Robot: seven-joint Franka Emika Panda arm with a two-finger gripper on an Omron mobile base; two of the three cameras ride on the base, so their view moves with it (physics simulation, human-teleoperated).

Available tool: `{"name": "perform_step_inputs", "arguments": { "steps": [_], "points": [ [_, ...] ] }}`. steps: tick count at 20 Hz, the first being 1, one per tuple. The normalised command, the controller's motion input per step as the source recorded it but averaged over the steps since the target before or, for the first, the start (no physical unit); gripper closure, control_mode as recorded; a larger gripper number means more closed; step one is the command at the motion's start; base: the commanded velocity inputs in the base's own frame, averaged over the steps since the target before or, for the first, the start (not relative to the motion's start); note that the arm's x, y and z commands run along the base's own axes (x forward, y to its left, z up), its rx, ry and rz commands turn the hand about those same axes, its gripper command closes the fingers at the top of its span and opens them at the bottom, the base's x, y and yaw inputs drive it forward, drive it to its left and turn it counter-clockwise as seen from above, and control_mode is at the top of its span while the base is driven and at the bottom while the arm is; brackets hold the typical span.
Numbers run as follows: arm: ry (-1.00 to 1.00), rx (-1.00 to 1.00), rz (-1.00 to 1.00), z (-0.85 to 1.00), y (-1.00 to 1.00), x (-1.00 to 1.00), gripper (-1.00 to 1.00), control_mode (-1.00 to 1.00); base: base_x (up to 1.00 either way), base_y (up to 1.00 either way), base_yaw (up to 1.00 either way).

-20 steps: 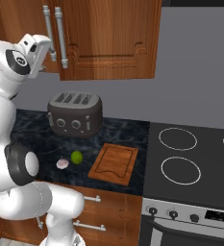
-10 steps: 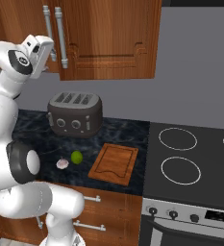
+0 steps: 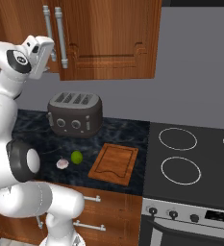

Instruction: Open the cabinet. Place the bowl and condiment on the counter. Then place the lime and garlic on the cutting board.

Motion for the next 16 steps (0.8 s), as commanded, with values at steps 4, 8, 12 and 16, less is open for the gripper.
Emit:
{"name": "perform_step_inputs", "arguments": {
  "steps": [4,8,12,16],
  "points": [
    [0.0,0.0,-0.1,-0.01,-0.23,-0.01,-1.0,-1.0,0.0,0.0,0.0],
    [0.0,0.0,-0.13,0.0,-0.38,-0.24,-1.0,-1.0,0.0,0.0,0.0],
    [0.0,0.0,-0.15,0.0,-0.46,-0.43,-1.0,-1.0,0.0,0.0,0.0],
    [-0.03,0.0,-0.16,0.0,-0.48,-0.57,-1.0,-1.0,0.0,0.0,0.0]
  ]
}}
